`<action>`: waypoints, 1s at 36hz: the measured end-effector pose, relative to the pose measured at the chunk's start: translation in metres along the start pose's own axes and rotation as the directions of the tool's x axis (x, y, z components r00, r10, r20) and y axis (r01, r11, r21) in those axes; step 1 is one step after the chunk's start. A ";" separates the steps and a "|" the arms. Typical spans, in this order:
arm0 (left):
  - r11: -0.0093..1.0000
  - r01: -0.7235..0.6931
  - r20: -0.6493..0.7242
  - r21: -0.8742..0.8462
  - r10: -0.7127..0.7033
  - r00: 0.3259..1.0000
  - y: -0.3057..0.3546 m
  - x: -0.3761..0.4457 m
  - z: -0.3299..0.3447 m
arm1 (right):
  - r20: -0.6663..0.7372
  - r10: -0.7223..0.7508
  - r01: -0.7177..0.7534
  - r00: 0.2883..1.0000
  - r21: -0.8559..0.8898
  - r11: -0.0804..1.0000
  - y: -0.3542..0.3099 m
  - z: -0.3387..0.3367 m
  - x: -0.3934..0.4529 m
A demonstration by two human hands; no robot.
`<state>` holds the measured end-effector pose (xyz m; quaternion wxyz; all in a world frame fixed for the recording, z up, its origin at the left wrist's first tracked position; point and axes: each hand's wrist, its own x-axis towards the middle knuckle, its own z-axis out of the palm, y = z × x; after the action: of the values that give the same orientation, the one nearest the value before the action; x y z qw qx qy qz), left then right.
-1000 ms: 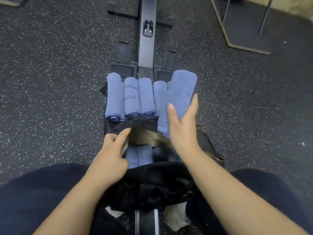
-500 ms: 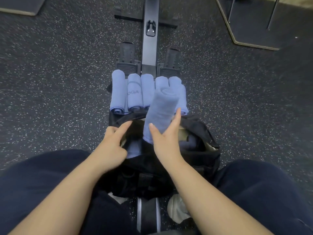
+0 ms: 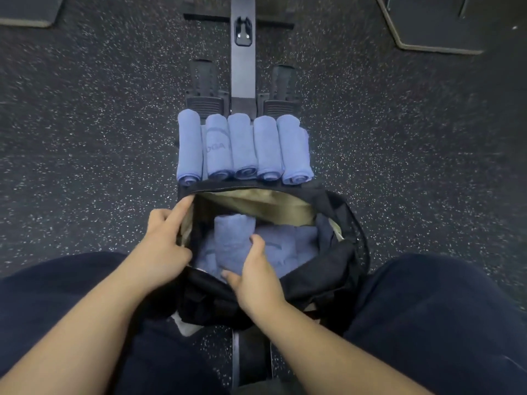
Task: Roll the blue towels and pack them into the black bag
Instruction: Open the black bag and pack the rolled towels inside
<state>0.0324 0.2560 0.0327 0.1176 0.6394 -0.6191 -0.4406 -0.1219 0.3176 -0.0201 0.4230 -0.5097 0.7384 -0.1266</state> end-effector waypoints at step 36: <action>0.999 0.024 0.095 0.042 -0.028 0.995 -0.003 -0.010 -0.011 | 0.361 -0.149 0.153 0.920 0.019 0.988 -0.024 0.052 0.037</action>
<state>0.0438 0.2608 0.0417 0.0691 0.6278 -0.6246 -0.4593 -0.0716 0.2878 -0.0551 0.5381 -0.5817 0.6071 -0.0593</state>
